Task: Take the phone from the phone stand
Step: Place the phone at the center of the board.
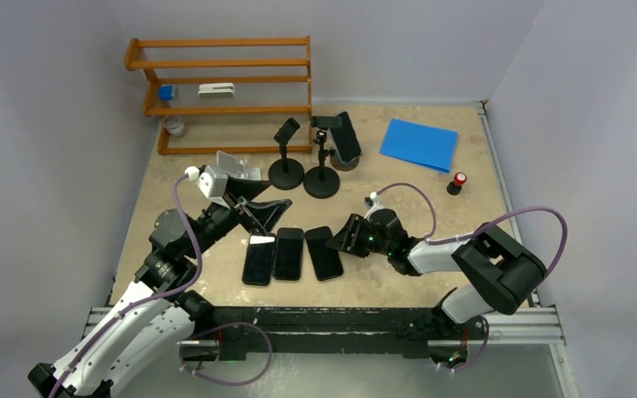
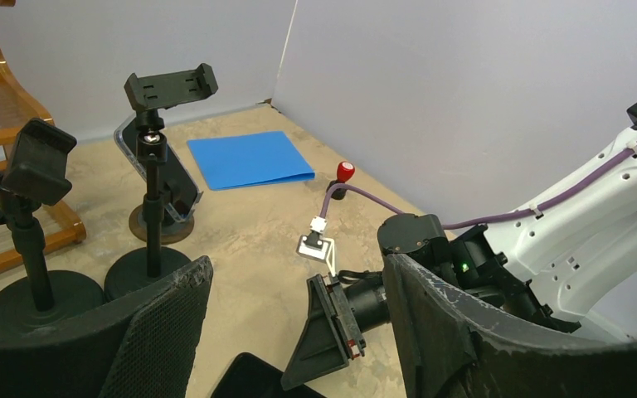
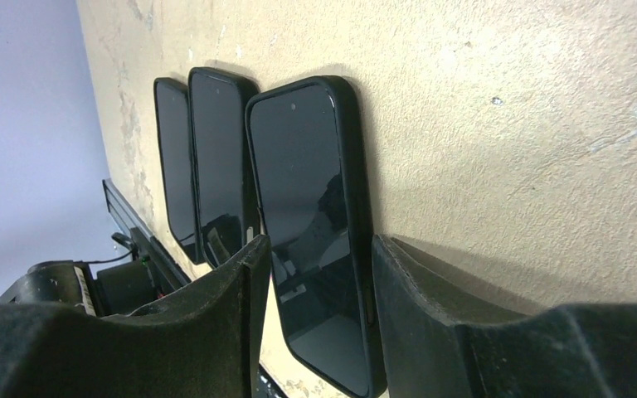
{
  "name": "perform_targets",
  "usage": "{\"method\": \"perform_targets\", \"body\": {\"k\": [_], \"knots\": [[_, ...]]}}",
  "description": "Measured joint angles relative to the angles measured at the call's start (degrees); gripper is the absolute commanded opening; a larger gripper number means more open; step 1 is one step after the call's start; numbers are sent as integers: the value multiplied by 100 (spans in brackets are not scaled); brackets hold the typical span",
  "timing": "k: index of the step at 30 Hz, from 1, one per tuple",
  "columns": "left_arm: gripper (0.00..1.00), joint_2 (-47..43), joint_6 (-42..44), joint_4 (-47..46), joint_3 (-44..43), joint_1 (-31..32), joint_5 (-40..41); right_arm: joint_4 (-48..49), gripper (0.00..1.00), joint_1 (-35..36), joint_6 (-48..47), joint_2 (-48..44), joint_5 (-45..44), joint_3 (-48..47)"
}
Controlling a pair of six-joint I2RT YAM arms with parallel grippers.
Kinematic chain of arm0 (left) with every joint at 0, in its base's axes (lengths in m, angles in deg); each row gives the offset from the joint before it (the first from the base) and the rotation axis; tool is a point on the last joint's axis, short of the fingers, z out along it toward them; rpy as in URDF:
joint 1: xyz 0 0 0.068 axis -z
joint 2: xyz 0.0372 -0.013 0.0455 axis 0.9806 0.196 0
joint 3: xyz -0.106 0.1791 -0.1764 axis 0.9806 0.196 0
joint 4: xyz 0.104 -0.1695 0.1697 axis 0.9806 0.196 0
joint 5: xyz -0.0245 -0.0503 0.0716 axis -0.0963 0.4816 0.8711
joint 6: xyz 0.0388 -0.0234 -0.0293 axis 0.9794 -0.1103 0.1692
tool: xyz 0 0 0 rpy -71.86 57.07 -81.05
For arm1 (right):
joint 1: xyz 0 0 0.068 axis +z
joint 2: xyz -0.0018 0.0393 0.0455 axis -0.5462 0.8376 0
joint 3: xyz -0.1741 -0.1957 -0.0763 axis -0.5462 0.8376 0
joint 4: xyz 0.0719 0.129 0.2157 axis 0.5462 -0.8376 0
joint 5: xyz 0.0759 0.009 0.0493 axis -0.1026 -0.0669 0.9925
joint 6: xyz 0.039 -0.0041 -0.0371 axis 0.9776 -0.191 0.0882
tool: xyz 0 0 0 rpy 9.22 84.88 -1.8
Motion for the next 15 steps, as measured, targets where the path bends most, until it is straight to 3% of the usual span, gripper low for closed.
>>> {"method": "perform_targets", "body": {"k": [8,15], "knots": [[73,0,0,0,0,0,0,50,50,0,9,-59,-9,70],[73,0,0,0,0,0,0,-503,51,2,-70,-870,-214,264]]}}
